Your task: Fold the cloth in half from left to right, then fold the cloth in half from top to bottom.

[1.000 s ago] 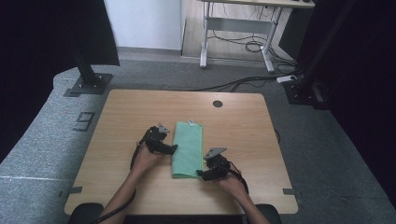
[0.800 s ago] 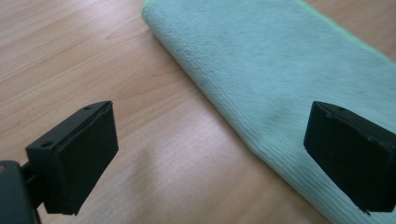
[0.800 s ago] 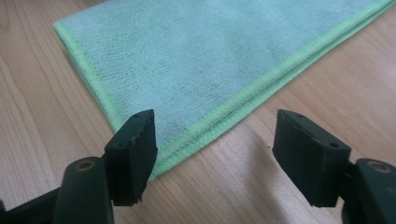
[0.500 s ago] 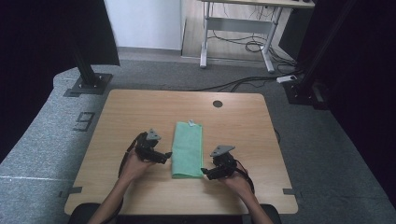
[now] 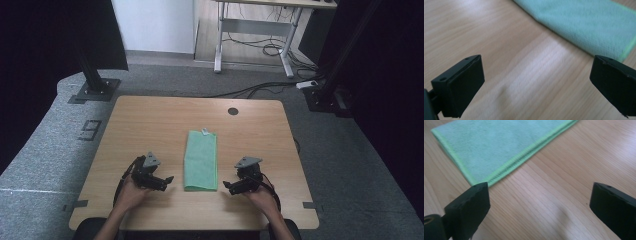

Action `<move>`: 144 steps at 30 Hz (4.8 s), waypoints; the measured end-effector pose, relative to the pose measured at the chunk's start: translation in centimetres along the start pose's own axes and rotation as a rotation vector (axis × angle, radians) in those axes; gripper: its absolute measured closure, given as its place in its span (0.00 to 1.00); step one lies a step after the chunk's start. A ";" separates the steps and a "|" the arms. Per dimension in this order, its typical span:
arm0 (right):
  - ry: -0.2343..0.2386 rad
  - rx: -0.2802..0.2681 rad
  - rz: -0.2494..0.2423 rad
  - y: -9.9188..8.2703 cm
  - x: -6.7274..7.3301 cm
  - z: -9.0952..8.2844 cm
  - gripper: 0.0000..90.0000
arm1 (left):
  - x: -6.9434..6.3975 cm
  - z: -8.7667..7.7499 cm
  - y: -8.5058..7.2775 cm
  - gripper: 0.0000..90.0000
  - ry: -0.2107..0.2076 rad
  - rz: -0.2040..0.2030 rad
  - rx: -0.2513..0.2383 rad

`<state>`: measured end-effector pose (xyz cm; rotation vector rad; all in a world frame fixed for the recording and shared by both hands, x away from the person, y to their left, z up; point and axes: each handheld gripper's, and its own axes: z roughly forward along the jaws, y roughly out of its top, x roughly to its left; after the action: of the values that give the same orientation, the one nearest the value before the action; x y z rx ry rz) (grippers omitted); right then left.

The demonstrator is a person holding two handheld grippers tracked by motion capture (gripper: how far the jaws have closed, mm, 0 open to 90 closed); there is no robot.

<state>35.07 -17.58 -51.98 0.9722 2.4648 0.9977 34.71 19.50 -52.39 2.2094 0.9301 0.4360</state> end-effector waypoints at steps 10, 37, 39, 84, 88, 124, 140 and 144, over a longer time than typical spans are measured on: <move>-0.042 -0.002 0.038 -1.8 -1.4 -0.4 0.00 | 0.2 0.1 -1.9 0.00 0.014 -0.015 0.034; -0.028 -0.015 0.075 -3.8 -2.5 1.5 0.00 | 0.7 1.2 -2.4 0.00 -0.016 -0.046 0.069; -0.028 -0.015 0.075 -3.8 -2.5 1.5 0.00 | 0.7 1.2 -2.4 0.00 -0.016 -0.047 0.069; 0.021 -0.029 0.101 -1.8 -1.1 2.1 0.00 | 1.1 2.1 0.5 0.00 -0.002 -0.070 0.044; 0.023 -0.030 0.099 -1.2 -0.9 2.3 0.00 | 1.8 2.6 1.8 0.01 -0.002 -0.094 0.021; -0.003 0.031 -0.011 2.1 1.9 5.9 0.06 | 2.9 9.2 5.7 0.01 0.073 -0.108 0.059; 0.065 0.043 -0.007 0.3 4.6 4.2 0.06 | 0.3 6.0 3.2 0.01 -0.001 -0.056 0.068; 0.060 0.038 -0.003 0.1 4.9 4.0 0.07 | -0.4 5.5 2.9 0.01 -0.033 -0.052 0.056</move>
<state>33.63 -12.13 -54.90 0.9636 2.5427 0.9966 38.81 15.23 -54.24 2.2301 0.9908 0.3527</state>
